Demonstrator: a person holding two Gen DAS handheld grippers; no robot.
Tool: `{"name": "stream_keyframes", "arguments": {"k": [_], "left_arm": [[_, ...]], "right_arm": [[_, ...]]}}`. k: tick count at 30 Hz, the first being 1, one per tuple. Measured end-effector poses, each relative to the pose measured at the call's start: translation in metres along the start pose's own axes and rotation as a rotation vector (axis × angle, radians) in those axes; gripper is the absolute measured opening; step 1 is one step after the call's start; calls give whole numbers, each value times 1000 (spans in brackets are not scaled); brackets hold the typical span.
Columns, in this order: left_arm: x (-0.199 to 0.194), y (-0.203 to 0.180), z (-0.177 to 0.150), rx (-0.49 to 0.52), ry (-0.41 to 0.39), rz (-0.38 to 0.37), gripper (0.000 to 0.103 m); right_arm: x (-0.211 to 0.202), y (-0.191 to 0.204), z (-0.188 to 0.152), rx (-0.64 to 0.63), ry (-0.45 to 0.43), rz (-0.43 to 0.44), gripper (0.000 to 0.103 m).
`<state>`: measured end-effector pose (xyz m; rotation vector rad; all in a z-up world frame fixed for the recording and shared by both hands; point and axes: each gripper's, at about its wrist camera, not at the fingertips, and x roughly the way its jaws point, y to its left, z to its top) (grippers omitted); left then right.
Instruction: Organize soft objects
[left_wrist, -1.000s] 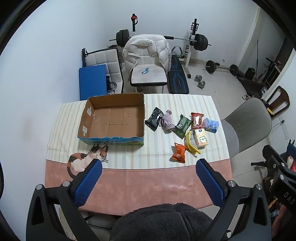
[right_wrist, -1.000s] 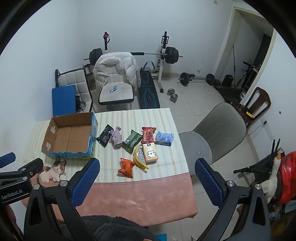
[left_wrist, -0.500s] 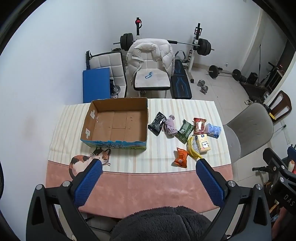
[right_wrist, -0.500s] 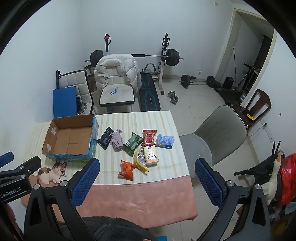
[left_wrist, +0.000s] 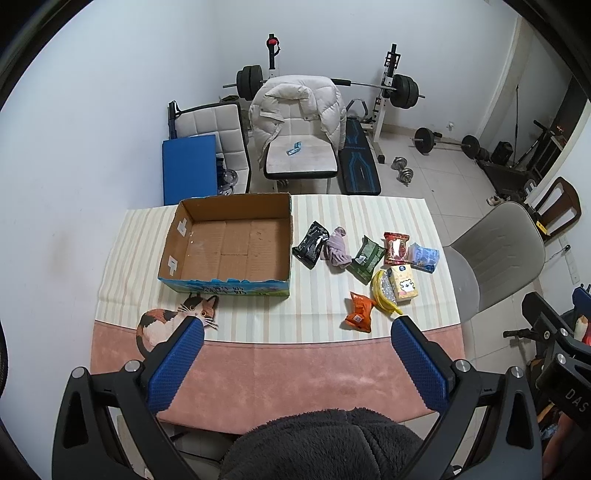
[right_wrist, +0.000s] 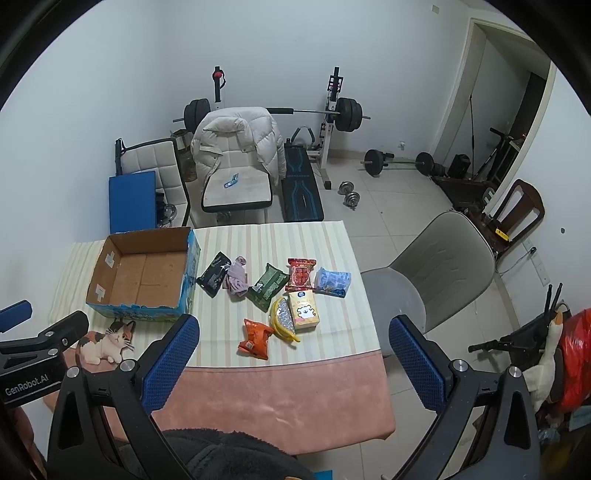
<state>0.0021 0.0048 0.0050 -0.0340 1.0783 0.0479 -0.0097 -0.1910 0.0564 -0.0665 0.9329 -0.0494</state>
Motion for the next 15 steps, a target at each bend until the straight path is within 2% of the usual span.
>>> {"name": "stream_keyframes", "arguments": {"k": [15], "left_arm": [[-4,-1,-1,-7,-27,-1,103]], "right_arm": [[-2,1,-4,3,-5,6,103]]}}
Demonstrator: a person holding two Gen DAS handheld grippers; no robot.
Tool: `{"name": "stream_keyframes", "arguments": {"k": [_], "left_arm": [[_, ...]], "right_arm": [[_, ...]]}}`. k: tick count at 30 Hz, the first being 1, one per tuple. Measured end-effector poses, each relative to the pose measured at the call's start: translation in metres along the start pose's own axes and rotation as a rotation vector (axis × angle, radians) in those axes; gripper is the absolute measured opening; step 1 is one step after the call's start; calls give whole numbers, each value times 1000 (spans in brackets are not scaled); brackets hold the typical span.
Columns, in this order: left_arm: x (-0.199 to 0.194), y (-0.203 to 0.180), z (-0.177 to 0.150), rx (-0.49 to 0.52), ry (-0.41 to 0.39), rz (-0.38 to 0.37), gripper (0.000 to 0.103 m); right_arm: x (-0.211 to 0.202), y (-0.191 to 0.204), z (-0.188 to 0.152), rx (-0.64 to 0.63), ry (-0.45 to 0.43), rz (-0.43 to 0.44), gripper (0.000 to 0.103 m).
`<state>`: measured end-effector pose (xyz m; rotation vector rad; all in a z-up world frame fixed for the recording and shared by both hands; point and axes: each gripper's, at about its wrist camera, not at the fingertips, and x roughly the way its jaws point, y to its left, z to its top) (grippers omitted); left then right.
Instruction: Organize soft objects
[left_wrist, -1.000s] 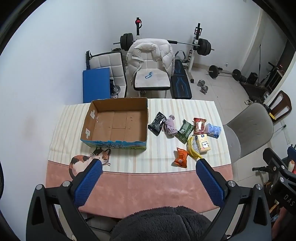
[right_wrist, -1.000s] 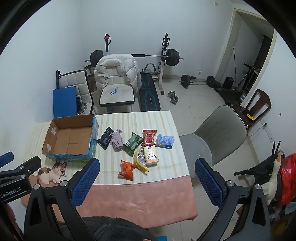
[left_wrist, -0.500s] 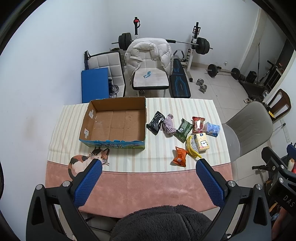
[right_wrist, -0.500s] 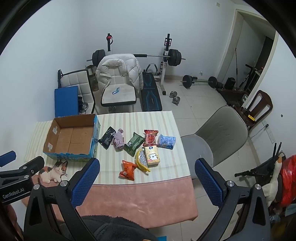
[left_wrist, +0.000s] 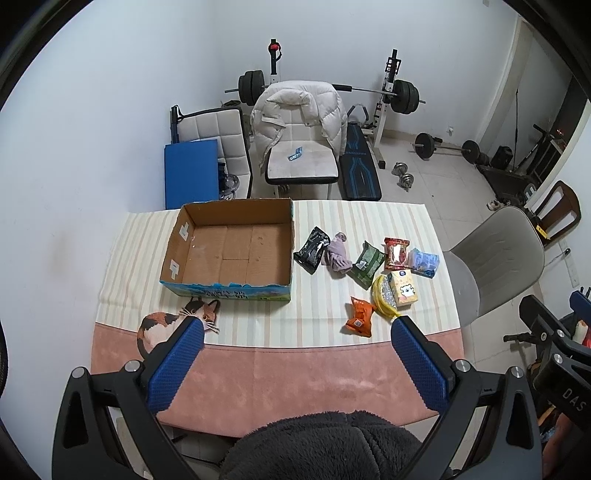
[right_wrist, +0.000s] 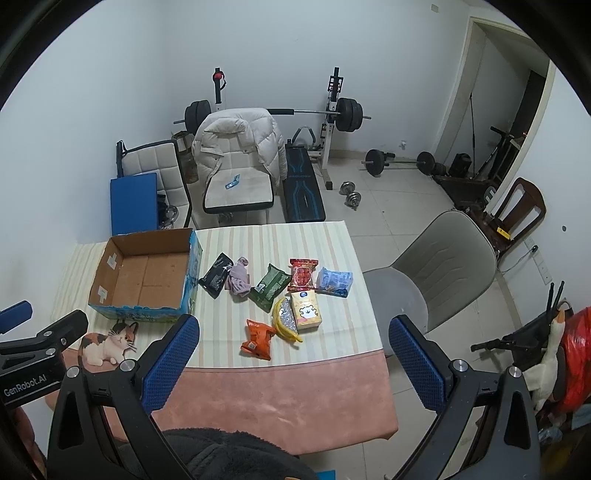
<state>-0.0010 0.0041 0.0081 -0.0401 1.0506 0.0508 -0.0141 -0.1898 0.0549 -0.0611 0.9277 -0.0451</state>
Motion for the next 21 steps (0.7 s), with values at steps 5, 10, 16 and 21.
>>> {"name": "stream_keyframes", "arguments": {"k": [5,10,16,21], "left_arm": [[-1,2,1,-3,-9,-1,103],[-5,3,2,-8,-21,-5,103],[-5,4,3,-11,-24,-10,103],[-6,3,3,-11,-26,-8,103]], "right_arm": [[-1,0,0,-1,-4,1,103],[-1,0,1,0,-4,-1,103],[-4,2,2,5,-10,-8,103],[-5,4,4,5,-12,-10,103]]}}
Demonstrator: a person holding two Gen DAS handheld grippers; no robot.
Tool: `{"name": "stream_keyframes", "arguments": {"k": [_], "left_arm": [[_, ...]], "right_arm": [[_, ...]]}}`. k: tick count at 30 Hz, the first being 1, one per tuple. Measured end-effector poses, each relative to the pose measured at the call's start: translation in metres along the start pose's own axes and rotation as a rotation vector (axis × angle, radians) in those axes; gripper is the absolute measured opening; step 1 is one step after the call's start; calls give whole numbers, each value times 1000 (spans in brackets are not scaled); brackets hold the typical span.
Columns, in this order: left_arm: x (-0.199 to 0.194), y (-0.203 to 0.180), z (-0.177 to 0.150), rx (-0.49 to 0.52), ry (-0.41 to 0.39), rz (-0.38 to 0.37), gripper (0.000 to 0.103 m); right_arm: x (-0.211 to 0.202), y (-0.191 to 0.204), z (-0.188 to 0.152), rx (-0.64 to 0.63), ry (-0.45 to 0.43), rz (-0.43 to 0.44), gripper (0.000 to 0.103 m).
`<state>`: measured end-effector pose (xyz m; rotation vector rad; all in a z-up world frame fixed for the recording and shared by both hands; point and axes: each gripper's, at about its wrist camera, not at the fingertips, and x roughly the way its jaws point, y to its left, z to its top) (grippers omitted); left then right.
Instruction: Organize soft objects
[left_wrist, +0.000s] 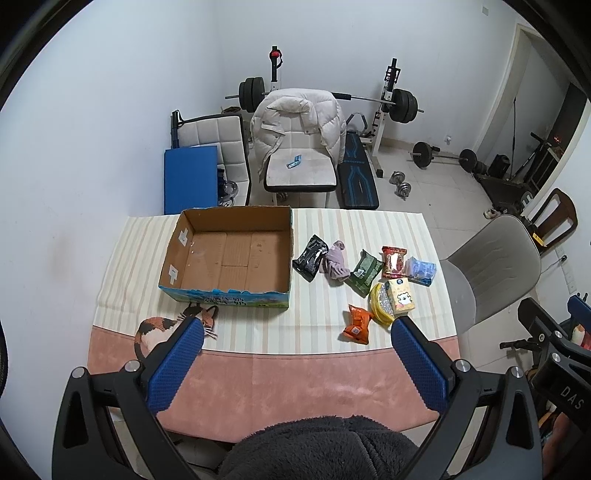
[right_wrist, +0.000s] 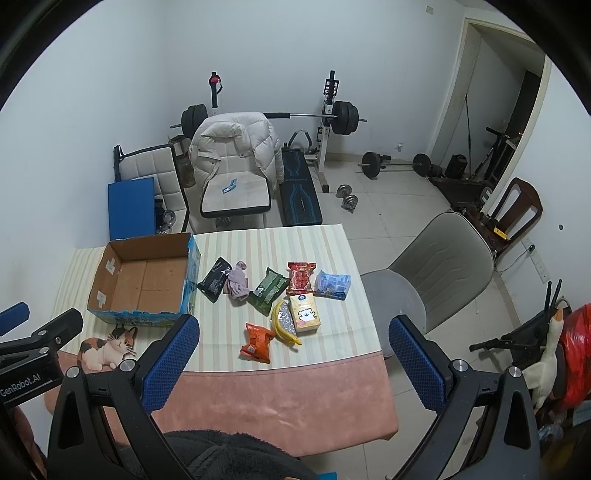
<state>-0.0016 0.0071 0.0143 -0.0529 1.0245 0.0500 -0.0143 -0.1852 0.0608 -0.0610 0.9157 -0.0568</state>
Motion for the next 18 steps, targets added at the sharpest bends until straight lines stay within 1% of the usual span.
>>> {"name": "stream_keyframes", "arguments": {"k": [18], "left_arm": [[-1,1,1,3,-4,1,103]], "right_arm": [[0,0,3,9,4,7,103]]}}
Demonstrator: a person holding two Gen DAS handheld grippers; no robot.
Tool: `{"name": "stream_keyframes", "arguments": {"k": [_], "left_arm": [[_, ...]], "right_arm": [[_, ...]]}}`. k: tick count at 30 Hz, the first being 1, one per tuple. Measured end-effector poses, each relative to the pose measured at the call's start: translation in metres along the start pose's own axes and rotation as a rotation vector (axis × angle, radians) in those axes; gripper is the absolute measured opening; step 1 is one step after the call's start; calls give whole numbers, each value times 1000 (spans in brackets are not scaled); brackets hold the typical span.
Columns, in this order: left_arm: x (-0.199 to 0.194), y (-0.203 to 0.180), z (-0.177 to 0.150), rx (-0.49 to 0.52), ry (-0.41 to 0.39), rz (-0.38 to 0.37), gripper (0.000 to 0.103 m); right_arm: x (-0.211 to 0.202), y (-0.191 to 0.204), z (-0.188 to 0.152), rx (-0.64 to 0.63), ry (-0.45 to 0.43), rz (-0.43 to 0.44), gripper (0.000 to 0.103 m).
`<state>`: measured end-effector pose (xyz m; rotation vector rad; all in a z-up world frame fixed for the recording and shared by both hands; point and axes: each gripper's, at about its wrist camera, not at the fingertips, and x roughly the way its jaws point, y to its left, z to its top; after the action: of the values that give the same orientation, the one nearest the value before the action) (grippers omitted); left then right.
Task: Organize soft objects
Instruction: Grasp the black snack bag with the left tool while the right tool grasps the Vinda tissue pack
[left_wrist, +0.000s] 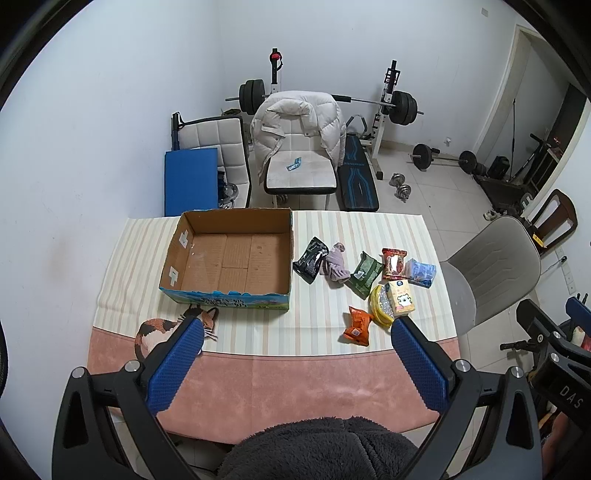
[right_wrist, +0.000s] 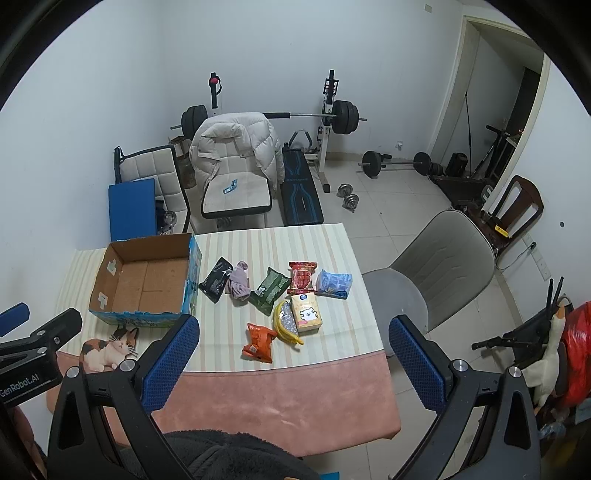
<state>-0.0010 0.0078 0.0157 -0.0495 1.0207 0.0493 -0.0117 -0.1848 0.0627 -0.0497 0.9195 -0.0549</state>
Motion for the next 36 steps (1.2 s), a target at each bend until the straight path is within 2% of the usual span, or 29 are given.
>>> {"name": "stream_keyframes", "arguments": {"k": [11,13,17,21,25,30,33,36], "left_arm": [[7,-7,9,5,-3,-13,103],[18,-14,17,14,-22,-8,103],[62,-25,41,30,-5,-18,103],[146,-41,81,83,104,-9,103],[233,-61,111,182,214,-3,103],[349,-86,119,338,389,37,103],[420,-98,117,425,492,91,103],[472,-102,108,491,568,152,100]], "right_arm": [[9,-4,2,17,18,16,103],[23,-10,2,30,33,18,103],[68,-30,11,77,92,27,103],[131,-53,26,107,146,53,103],[224,-71,38,111,238,55,103],[352,-80,32,100,400,55,103],[426,-79,17,108,515,81,103],[469,-72,2,102,575,80,103]]}}
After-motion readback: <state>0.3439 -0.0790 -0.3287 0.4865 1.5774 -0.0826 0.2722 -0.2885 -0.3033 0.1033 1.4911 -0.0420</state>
